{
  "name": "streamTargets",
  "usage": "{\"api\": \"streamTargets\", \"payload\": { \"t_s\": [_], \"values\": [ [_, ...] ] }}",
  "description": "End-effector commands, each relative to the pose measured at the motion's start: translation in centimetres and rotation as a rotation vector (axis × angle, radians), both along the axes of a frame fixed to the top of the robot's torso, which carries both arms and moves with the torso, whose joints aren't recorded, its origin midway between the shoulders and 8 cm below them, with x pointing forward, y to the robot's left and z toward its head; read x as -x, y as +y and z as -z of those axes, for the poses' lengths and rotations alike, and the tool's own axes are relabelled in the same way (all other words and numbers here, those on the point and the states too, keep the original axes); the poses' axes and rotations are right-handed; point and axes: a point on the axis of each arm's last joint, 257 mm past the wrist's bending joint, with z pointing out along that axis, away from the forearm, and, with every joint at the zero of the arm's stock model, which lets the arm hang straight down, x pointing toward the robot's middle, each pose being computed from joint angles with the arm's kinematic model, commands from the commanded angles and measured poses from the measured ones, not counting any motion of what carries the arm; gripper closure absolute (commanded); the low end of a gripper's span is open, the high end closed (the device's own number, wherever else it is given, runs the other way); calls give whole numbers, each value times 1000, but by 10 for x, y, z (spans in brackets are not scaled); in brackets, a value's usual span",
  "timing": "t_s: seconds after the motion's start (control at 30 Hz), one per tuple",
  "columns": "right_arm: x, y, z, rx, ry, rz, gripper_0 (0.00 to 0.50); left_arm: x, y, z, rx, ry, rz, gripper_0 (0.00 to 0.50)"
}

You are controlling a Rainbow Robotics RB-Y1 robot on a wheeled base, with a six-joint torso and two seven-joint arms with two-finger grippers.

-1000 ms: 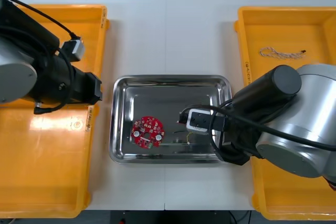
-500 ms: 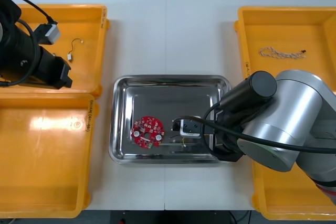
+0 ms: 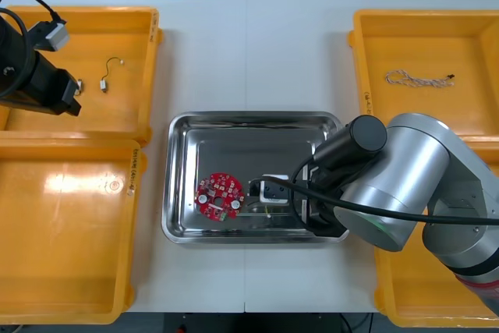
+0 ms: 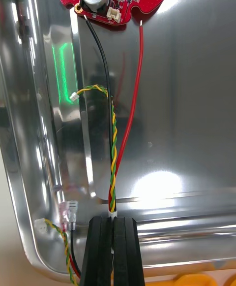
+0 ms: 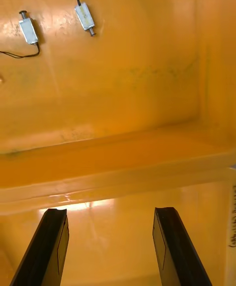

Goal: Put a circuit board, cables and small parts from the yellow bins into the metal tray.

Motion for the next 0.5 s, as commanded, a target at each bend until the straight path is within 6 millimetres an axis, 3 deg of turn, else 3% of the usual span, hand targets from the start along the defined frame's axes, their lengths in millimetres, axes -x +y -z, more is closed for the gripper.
{"api": "streamTargets", "payload": {
  "t_s": [0.03, 0.5],
  "values": [
    [-3, 11, -2, 0, -23, -60, 500, -19, 26, -43, -62, -75, 9, 0],
    [-6, -2, 12, 8, -46, -73, 500, -59, 50, -37, -34, -148, -44, 0]
  ]
}}
